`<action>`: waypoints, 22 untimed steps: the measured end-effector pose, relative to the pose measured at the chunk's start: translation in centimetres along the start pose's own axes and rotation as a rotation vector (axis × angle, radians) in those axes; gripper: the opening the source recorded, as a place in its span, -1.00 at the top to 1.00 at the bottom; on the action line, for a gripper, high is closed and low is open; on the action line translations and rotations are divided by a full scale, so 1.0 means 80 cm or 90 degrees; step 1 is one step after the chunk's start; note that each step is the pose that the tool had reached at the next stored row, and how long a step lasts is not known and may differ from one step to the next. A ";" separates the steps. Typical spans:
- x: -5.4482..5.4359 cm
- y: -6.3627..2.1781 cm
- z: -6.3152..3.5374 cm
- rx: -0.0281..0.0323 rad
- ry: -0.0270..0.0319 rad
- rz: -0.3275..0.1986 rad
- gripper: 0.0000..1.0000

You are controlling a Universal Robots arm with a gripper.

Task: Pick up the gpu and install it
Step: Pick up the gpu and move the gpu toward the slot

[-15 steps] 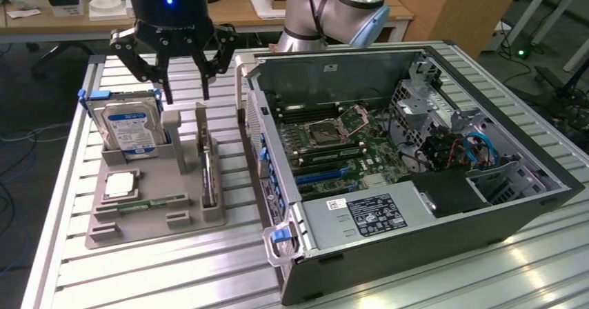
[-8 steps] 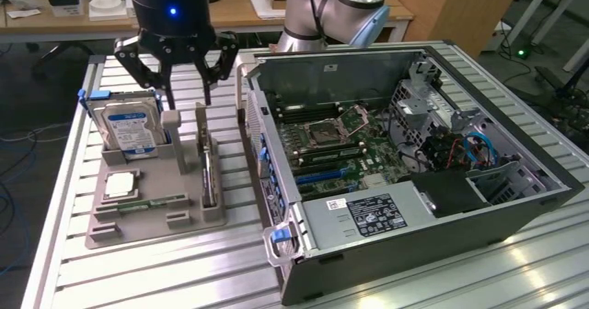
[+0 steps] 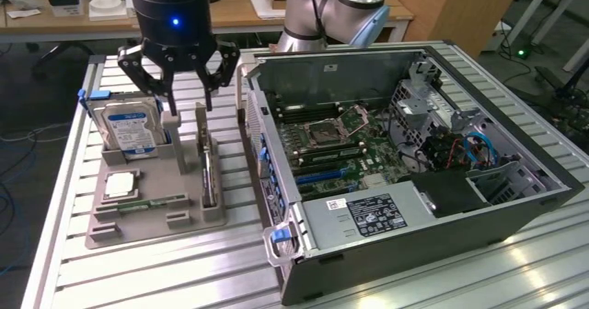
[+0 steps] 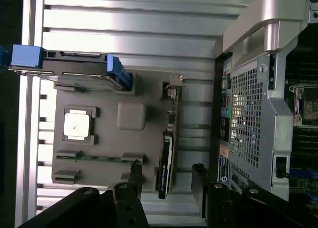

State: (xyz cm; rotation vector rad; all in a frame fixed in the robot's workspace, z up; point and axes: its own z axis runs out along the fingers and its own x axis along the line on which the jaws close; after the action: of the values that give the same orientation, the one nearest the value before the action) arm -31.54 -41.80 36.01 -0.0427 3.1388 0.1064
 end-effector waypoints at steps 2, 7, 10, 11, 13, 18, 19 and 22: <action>0.000 -0.001 0.003 0.0000 0.0000 0.000 -0.06; -0.001 -0.003 0.009 0.0000 0.0000 0.000 -0.06; -0.001 -0.008 0.012 -0.0001 0.0000 0.000 -0.06; -0.001 -0.008 0.014 -0.0001 -0.0001 0.000 -0.06; -0.002 -0.009 0.018 0.0001 0.0000 0.000 -0.06; -0.003 -0.010 0.027 0.0002 0.0001 0.000 -0.06; -0.003 -0.010 0.029 0.0002 0.0003 0.000 -0.06; -0.003 -0.011 0.034 0.0002 0.0009 -0.001 -0.06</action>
State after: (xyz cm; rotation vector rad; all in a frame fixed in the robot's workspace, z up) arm -31.27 -42.45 33.20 -0.0446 3.1402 0.1058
